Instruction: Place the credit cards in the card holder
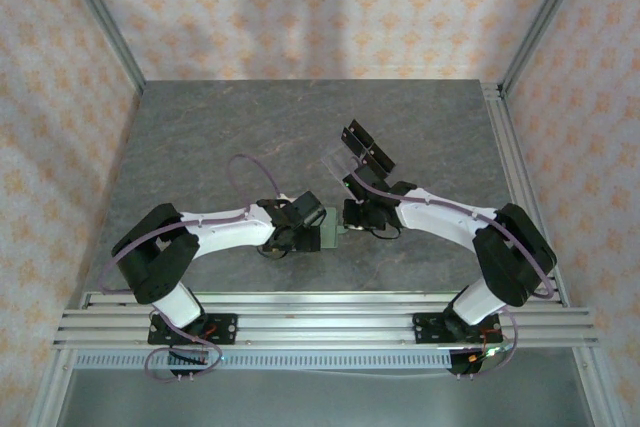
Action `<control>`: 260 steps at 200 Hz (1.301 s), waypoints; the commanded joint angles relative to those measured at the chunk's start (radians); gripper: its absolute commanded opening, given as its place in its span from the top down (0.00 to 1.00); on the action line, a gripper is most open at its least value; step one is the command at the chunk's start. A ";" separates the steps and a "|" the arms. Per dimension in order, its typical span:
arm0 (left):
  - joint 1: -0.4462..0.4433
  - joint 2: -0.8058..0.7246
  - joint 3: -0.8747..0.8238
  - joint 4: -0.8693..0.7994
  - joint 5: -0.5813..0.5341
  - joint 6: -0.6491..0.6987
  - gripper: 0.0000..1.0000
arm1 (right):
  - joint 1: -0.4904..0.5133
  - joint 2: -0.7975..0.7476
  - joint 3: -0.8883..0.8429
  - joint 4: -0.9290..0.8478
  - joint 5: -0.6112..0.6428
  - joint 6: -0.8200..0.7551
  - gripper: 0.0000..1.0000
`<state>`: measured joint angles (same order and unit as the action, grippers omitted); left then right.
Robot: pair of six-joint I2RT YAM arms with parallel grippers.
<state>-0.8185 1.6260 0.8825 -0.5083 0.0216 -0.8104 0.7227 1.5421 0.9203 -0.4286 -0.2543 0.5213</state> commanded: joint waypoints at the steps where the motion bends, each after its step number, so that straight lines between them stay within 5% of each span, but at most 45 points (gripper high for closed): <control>1: -0.008 0.044 -0.009 -0.024 -0.018 -0.012 0.08 | -0.010 0.010 0.019 0.005 0.012 -0.006 0.88; 84: -0.008 0.047 -0.006 -0.024 -0.017 -0.013 0.08 | -0.017 0.036 0.006 0.021 -0.001 -0.009 0.88; 161: -0.007 0.046 -0.006 -0.024 -0.016 -0.008 0.08 | -0.019 -0.006 0.006 0.035 -0.044 -0.002 1.00; 260: -0.008 0.044 -0.006 -0.014 -0.014 0.004 0.08 | -0.019 -0.007 -0.067 0.308 -0.237 0.158 1.00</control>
<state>-0.8185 1.6279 0.8829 -0.5083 0.0216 -0.8097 0.7097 1.5143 0.8818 -0.2287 -0.4442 0.6178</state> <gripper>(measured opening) 0.919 0.049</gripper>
